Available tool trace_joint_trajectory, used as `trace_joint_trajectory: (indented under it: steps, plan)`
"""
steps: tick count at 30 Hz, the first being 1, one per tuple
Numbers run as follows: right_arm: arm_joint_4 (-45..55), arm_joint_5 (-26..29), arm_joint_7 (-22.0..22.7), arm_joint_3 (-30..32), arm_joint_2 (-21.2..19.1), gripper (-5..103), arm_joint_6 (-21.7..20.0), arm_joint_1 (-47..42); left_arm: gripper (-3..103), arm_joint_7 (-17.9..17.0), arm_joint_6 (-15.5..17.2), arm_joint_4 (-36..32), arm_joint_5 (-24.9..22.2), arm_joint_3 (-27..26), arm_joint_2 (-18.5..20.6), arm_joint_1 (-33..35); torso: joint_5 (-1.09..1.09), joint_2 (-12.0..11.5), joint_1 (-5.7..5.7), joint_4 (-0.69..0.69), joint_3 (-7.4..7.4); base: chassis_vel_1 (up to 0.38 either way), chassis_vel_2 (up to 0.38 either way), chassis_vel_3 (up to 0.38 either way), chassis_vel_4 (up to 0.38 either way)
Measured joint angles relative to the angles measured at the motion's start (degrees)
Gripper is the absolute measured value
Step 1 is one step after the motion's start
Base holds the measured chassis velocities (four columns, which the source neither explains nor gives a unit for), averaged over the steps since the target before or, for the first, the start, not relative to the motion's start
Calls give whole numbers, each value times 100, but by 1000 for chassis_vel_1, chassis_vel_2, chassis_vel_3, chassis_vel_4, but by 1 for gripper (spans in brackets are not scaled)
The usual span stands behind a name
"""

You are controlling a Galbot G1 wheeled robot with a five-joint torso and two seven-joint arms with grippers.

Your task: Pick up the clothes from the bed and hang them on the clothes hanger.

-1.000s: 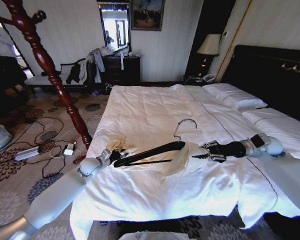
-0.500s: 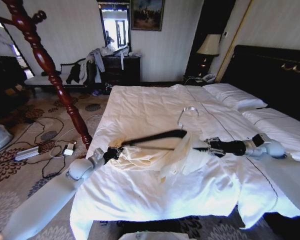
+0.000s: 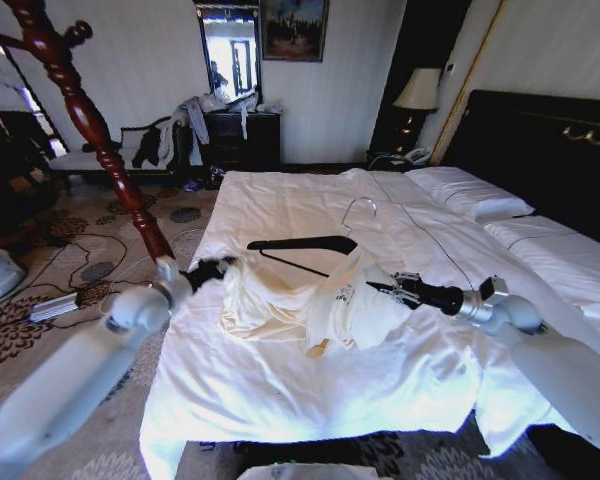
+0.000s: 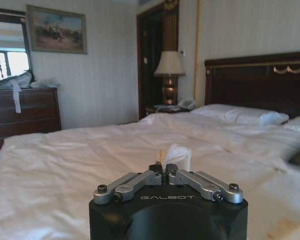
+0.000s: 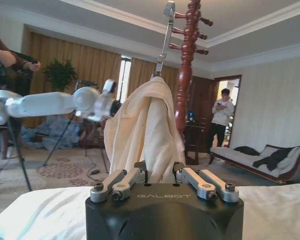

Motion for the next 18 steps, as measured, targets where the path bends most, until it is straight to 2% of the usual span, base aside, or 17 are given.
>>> trace_joint_trajectory:
  steps: [7, 13, 16, 18]
  plan:
    - [2, -181, -88, -103, 26, 21, 5, -28, 1, -58, 54, -47, -254, -48, -78, -103, -2, 0, 0, 1, 0, 0, 0, 0, 0]
    - [-28, -371, 110, -267, 129, 21, 9, -79, 1, -54, 54, -196, -367, -55, -84, -122, 0, 0, 0, 1, 0, 0, 0, 0, 0]
    - [-78, -424, 122, -324, 202, 21, 25, -47, 1, -44, 54, -223, -295, -13, -63, -24, 4, 0, 0, 0, 0, 0, 0, 0, 0]
    - [-113, -441, 68, -314, 264, 21, 50, -26, 1, -30, 70, -255, 16, 80, -55, 284, -1, 0, 1, 2, 0, 0, 0, 0, 0]
